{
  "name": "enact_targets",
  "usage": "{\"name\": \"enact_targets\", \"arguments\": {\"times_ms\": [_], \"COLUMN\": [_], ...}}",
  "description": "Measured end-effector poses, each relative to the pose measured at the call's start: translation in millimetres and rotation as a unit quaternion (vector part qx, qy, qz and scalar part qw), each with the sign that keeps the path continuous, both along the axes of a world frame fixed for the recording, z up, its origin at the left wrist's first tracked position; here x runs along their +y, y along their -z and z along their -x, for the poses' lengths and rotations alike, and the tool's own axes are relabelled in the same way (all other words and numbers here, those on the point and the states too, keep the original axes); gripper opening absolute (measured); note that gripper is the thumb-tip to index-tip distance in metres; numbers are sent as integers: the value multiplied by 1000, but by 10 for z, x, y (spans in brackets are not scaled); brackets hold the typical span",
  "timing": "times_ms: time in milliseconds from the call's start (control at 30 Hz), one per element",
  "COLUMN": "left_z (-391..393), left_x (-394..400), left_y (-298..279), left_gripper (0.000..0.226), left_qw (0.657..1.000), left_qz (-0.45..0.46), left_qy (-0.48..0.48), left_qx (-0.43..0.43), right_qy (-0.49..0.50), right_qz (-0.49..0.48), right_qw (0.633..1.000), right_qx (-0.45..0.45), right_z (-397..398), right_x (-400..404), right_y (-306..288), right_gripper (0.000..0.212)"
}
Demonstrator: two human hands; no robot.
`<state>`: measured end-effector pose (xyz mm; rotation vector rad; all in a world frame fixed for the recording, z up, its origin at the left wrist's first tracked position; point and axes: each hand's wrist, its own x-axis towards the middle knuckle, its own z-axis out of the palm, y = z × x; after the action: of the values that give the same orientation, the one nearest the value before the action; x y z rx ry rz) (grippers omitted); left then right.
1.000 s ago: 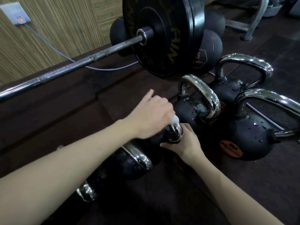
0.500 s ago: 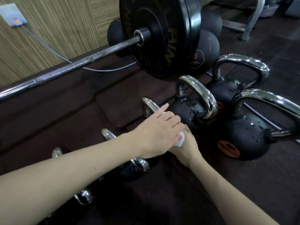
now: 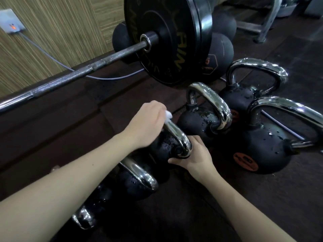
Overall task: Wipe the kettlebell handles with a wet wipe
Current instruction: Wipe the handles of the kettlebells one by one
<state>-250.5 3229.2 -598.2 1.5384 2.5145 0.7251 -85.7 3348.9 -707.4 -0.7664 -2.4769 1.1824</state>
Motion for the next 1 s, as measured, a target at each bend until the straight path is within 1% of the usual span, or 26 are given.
{"name": "enact_targets", "arguments": {"times_ms": [33,67,100,167,200,233,333,400,500,567,600,633,700,800,867,900,967,1000], "left_z": [-102,-228,-362,-532,-559,-549,-387,-239,7,86,111,112,174,323,457,515,617,655], "left_x": [-9,-23,-33,-32,-37,-46,-20,1,16,54,95,119,172,255,362,436,597,681], "left_y": [-8,7,49,137,149,156,117,87,50,-22,-61,-89,-156,-242,-274,-292,-323,-330], "left_gripper": [32,32,34,36,35,34,38,37,41,44,43,41,42,46,46,45,42,41], "left_qw": [992,974,955,930,925,922,929,948,974,993,996,996,995,995,992,985,965,958], "left_qz": [25,51,69,75,80,77,74,62,48,57,68,87,97,74,22,-6,-52,-78], "left_qy": [68,121,167,236,255,265,264,224,121,65,41,22,0,-23,-73,-121,-219,-243], "left_qx": [102,185,234,270,270,271,250,219,184,78,29,1,-33,-61,-97,-120,-133,-135], "right_qy": [7,9,0,-33,-45,-49,-16,10,9,8,7,5,-2,-28,-40,-34,22,69], "right_qz": [-2,-4,-10,-46,-57,-47,-4,9,22,28,25,22,18,22,25,23,13,21], "right_qw": [1000,1000,1000,998,997,998,1000,1000,1000,999,1000,1000,1000,999,999,999,999,996], "right_qx": [-8,-15,-19,-18,-8,6,5,-6,15,18,17,14,14,14,9,4,30,58], "right_z": [7,18,20,6,-3,-13,-11,12,6,-13,-14,-29,-27,-62,-136,-194,-318,-378], "right_x": [5,1,-10,-28,-35,-41,-26,-1,6,-2,5,-3,9,80,173,219,304,343], "right_y": [11,17,19,10,13,14,12,42,81,93,88,94,88,97,90,83,66,55], "right_gripper": [88,84,78,64,60,59,75,82,92,96,96,96,96,96,87,77,54,45]}}
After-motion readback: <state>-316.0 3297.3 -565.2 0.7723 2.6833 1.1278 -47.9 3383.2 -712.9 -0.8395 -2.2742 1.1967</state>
